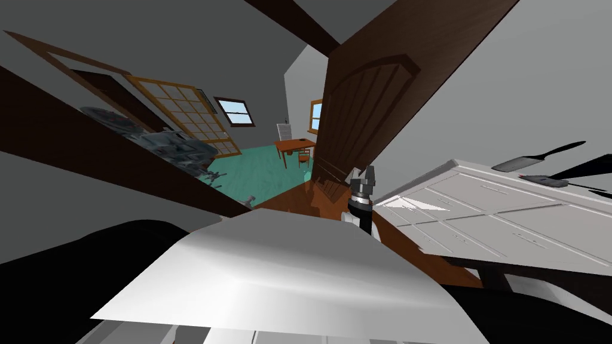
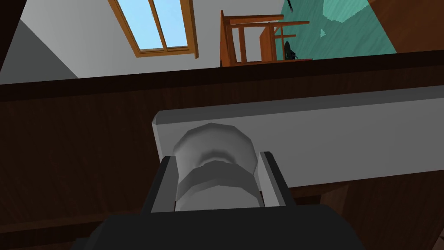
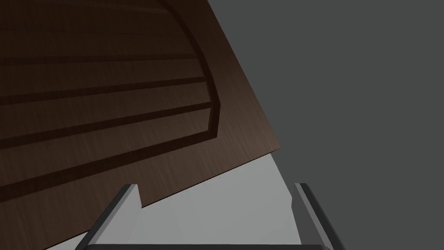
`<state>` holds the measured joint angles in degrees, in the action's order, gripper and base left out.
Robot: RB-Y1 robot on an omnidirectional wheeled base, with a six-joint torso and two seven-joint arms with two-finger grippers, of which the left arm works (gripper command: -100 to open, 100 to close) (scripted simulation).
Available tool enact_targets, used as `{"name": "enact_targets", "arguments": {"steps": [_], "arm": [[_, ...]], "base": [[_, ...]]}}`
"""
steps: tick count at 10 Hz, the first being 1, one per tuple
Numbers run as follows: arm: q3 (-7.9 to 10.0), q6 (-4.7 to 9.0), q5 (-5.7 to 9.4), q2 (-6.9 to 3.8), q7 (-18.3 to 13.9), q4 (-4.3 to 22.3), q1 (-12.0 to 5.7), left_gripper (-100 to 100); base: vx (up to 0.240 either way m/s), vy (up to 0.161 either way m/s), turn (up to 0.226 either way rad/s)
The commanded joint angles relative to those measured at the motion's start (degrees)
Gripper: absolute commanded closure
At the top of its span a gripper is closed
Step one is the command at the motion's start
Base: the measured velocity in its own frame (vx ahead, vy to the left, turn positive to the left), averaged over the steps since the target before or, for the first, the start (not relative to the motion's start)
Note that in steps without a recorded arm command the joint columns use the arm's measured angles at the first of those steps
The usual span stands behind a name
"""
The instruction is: Pull the door open
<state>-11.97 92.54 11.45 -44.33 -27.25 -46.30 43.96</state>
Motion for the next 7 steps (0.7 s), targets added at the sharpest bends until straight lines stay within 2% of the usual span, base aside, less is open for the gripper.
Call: {"name": "enact_targets", "arguments": {"steps": [1, 3, 6, 7], "arm": [[-1.41, 0.96, -1.15, 0.47, 1.0, 0.2, 0.69, 100], [-2.12, 3.19, -1.77, 0.52, 1.7, 0.4, 0.93, 100], [-2.72, 6.18, -2.3, 0.56, 2.3, 0.6, 1.13, 100], [-2.78, 6.59, -2.35, 0.57, 2.4, 0.6, 1.15, 100]], "base": [[-0.216, 0.135, -0.166], [-0.218, 0.099, -0.109], [-0.198, 0.134, -0.019], [-0.119, 0.138, 0.017]]}}
